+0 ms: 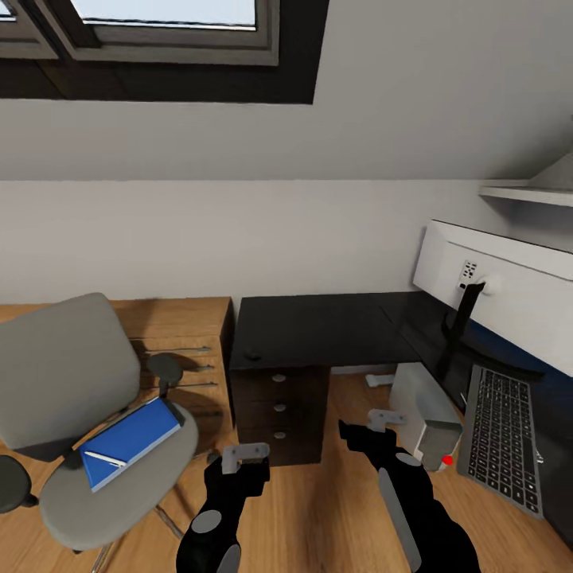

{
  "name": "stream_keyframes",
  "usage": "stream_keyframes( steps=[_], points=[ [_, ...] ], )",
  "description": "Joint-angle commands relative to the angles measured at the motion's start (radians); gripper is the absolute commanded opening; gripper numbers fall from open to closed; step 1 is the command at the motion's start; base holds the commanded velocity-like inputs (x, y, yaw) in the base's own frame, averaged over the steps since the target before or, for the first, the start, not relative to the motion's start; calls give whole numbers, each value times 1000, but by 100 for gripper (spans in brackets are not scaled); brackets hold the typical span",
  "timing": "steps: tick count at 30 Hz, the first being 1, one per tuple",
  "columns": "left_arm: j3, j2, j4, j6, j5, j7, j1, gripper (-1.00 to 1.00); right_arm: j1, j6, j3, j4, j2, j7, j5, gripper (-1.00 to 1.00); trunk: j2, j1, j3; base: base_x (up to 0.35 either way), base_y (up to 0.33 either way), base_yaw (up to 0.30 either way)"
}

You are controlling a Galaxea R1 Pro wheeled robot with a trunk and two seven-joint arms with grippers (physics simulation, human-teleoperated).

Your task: In the bedroom, organize the workspace by keeping the computer under the desk, ensuring the monitor is on the desk, placing the keyboard on the desk next to the monitor, placing the mouse on the desk next to the keyboard, moving the folder from the swivel chair onto the desk next to the mouse, stacking the notebook on top of the folder with the pen on top of the notebook, and positioning the swivel chair next to the desk.

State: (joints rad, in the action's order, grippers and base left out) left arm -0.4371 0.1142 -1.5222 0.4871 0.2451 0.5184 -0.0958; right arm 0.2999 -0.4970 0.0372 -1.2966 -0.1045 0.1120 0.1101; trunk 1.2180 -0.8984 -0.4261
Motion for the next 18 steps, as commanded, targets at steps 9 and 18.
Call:
stream_keyframes(
  steps=[9, 18],
  points=[
    [-2, 1, -4, 1, 11, 11, -1, 100, 1, -4, 4, -1, -1, 5, 14, 100, 64, -35, -28, -1, 0, -26],
    [-2, 1, -4, 2, 11, 11, -1, 100, 1, -3, 4, -1, -1, 4, 14, 100, 127, -69, -56, 0, 0, -103]
  ],
)
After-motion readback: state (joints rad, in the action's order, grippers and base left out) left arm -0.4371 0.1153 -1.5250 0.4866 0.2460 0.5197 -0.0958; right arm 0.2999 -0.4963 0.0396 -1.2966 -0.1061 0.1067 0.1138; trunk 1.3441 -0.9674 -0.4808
